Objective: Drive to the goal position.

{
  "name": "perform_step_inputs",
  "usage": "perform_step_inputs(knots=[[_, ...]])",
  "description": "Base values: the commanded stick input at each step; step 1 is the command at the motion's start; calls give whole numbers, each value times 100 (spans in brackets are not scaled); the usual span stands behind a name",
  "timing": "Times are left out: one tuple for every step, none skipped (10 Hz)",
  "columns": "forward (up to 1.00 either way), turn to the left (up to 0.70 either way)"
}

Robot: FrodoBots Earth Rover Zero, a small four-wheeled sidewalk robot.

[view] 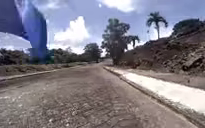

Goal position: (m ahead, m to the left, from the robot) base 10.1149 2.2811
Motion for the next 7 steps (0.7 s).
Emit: perform_step_inputs(knots=[[70, 0], [70, 0], [70, 0], [70, 0], [70, 0], [70, 0], [70, 0]])
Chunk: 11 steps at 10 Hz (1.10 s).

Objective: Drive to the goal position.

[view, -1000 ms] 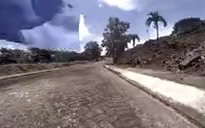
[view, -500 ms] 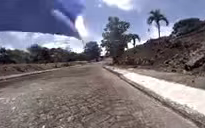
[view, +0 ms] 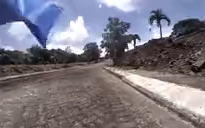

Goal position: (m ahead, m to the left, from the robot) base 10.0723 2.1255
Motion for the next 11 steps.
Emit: perform_step_inputs(knots=[[70, 0], [70, 0], [70, 0], [70, 0], [70, 0], [70, 0], [70, 0], [70, 0], [70, 0], [70, 0], [70, 0]])
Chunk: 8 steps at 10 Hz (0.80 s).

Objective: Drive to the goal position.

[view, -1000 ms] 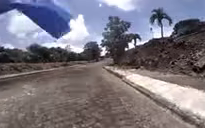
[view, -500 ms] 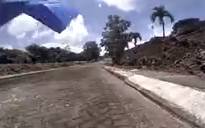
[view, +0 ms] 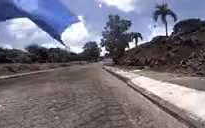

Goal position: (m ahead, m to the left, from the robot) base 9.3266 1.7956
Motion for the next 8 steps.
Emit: perform_step_inputs(knots=[[70, 0], [70, 0], [70, 0], [70, 11], [70, 25], [70, 27], [70, 4], [70, 0]])
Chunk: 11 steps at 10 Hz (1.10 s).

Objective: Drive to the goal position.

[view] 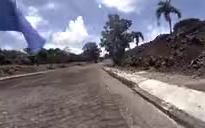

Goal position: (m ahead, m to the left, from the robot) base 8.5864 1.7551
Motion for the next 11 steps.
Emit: perform_step_inputs(knots=[[70, 0], [70, 0], [70, 0], [70, 0], [70, 0], [70, 0], [70, 0], [70, 0], [70, 0], [70, 0], [70, 0]])
